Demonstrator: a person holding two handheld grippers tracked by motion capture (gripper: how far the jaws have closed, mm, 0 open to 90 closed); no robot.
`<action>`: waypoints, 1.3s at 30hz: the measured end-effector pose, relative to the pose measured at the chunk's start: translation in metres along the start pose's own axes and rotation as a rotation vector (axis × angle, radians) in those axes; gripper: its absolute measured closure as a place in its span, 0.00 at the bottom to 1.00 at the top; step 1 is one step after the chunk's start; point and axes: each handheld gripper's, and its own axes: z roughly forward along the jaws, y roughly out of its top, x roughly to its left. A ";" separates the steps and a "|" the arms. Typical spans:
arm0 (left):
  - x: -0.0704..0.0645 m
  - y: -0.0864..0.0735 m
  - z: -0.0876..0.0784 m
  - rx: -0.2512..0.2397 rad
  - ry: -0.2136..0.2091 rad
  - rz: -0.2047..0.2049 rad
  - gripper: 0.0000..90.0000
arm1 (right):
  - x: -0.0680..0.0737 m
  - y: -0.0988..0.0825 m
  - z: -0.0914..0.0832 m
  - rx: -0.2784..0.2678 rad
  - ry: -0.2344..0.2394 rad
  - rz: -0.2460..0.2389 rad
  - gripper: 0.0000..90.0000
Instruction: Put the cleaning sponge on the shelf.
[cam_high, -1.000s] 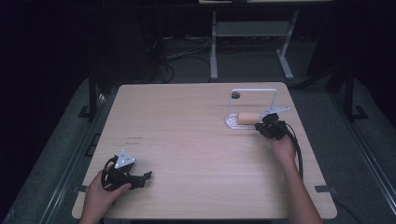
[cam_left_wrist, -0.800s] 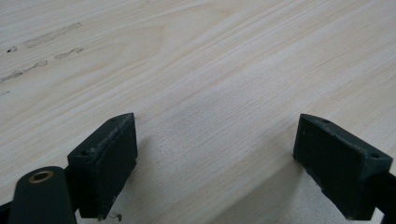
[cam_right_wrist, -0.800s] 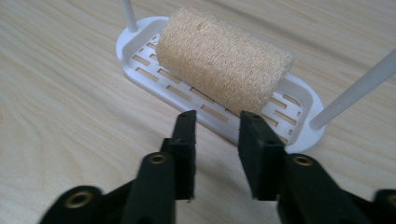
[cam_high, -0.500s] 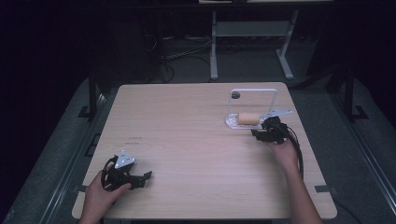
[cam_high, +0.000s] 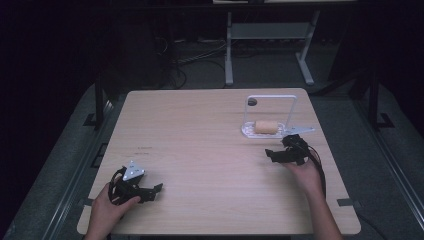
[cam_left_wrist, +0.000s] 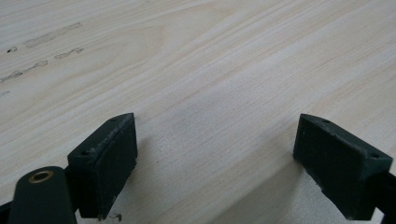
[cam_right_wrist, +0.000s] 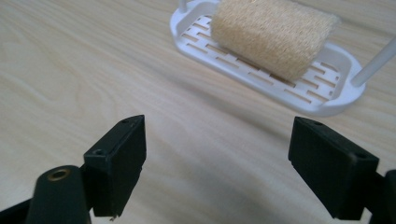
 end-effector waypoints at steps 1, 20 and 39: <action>0.000 0.000 0.000 0.001 0.000 0.000 0.15 | 0.002 -0.002 -0.002 -0.002 0.005 0.001 0.19; -0.001 0.000 -0.001 0.000 -0.002 0.001 0.15 | 0.026 -0.044 -0.032 -0.022 0.031 -0.018 0.14; -0.001 0.000 -0.001 0.000 -0.002 0.002 0.15 | 0.051 -0.077 -0.034 -0.008 0.058 -0.060 0.10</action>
